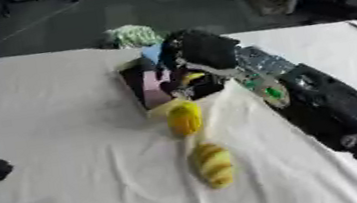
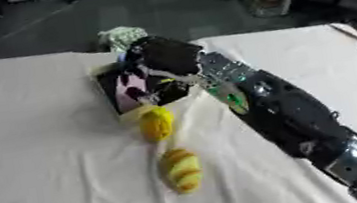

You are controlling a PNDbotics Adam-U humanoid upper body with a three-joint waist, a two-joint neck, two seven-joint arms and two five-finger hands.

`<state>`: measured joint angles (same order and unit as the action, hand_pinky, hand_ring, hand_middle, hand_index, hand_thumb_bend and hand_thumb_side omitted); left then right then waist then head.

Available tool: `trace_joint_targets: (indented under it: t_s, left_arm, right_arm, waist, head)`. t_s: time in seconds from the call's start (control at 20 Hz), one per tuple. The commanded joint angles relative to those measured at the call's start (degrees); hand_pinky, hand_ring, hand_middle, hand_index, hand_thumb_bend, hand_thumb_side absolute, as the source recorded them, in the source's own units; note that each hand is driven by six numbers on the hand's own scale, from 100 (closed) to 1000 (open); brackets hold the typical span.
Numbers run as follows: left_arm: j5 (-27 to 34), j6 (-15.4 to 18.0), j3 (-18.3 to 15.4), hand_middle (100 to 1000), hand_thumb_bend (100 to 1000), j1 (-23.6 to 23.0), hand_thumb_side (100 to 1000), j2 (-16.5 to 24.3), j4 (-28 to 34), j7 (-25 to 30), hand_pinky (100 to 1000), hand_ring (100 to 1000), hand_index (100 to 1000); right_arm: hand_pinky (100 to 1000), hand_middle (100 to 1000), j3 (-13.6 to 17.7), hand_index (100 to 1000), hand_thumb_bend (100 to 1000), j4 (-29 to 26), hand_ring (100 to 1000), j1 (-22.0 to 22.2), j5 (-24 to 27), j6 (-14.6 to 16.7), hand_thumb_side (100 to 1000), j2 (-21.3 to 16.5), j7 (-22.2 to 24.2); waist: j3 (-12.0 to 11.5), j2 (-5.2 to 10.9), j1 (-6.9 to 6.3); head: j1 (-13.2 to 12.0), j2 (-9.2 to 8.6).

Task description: Pick up objects on the table and place them in the box.

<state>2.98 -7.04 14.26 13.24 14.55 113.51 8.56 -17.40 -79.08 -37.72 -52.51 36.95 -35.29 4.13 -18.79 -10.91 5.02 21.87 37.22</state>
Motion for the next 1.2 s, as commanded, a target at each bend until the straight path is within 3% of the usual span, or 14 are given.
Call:
trace_joint_targets:
  t_s: [0.05, 0.1, 0.25, 0.45, 0.65, 0.9, 1.2]
  left_arm:
    - [-0.1, 0.0, -0.3, 627, 100, 0.4, 731, 0.2, 1.1, 0.3, 810, 713, 837]
    - [-0.2, 0.0, -0.3, 627, 100, 0.4, 731, 0.3, 1.1, 0.3, 810, 713, 837]
    - [-0.3, 0.0, -0.3, 628, 100, 0.3, 729, 0.3, 1.1, 0.4, 810, 713, 838]
    - [-0.3, 0.2, -0.3, 628, 100, 0.4, 727, 0.4, 1.1, 0.4, 811, 713, 838]
    - [-0.2, 0.3, -0.3, 628, 100, 0.4, 726, 0.3, 1.1, 0.5, 811, 713, 838]
    - [-0.2, 0.5, -0.3, 627, 100, 0.5, 725, 0.2, 1.1, 0.6, 812, 714, 838]
    - [-0.3, 0.5, -0.2, 628, 100, 0.4, 726, 0.1, 1.1, 0.7, 813, 715, 838]
  right_arm:
    - [868, 926, 0.7, 1000, 217, -3.1, 920, 0.1, -0.6, 4.0, 369, -3.4, 12.3]
    - [885, 956, 1.0, 1000, 304, -4.3, 944, 0.5, -0.6, 5.1, 395, -3.8, 16.0]
    - [906, 992, 2.0, 1000, 412, -8.0, 974, 1.1, -0.8, 6.3, 505, -5.1, 23.7]
    - [905, 991, 2.4, 1000, 445, -8.6, 973, 1.4, -2.6, 5.6, 550, -5.2, 27.1]
    - [899, 979, 1.9, 1000, 442, -4.8, 966, 1.0, -6.2, 5.2, 560, -3.6, 25.2]
    - [895, 970, 1.9, 975, 425, 0.9, 958, 0.3, -11.8, 5.0, 562, -1.4, 19.3]
    - [885, 940, 2.3, 873, 397, 5.7, 938, -0.2, -17.3, 4.6, 552, 0.3, 11.4]
  waist:
    - [0.0, 0.95, -0.18]
    - [0.1, 0.95, -0.14]
    - [0.1, 0.97, -0.13]
    - [0.2, 0.92, -0.31]
    - [0.1, 0.76, -0.6]
    - [0.2, 0.55, -0.91]
    - [0.2, 0.47, -1.06]
  head:
    - [0.1, 0.02]
    - [0.1, 0.02]
    - [0.0, 0.08]
    - [0.1, -0.01]
    - [0.2, 0.04]
    - [0.4, 0.18]
    - [0.5, 0.24]
